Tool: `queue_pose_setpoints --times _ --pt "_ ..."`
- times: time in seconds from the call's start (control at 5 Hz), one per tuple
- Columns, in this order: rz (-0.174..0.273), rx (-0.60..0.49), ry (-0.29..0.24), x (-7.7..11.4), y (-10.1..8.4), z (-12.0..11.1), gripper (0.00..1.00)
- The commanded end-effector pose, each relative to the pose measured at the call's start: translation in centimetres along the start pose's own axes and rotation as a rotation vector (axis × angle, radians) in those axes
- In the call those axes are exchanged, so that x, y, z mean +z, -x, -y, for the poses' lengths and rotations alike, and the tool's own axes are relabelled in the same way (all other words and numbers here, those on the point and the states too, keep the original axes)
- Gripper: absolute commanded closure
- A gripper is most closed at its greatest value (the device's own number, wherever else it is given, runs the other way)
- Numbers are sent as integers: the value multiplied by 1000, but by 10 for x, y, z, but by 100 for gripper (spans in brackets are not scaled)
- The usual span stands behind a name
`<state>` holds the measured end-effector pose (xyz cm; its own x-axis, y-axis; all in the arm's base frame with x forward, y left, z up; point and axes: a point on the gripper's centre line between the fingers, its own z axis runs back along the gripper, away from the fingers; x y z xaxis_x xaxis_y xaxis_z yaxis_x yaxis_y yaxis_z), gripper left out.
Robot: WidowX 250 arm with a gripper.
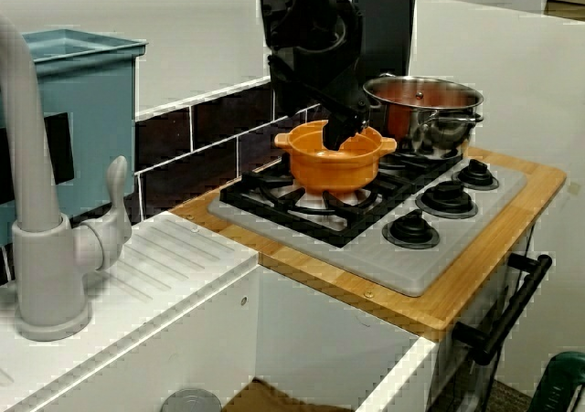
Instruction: Lift pot from stove
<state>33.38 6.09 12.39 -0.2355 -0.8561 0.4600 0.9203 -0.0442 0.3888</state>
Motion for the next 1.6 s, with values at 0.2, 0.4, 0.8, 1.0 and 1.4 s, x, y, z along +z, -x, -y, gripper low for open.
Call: queue_pose_setpoints --times 0.2,0.4,0.8,1.0,1.4 --pt "-61 -154 -50 -13 -25 -5 0" --pt "-72 -166 -42 -19 -25 -2 0" --pt "-66 -160 -7 -6 -30 -11 0" --pt "-71 -156 0 -9 -23 -11 0" --pt "-90 -176 25 -14 -20 -7 0"
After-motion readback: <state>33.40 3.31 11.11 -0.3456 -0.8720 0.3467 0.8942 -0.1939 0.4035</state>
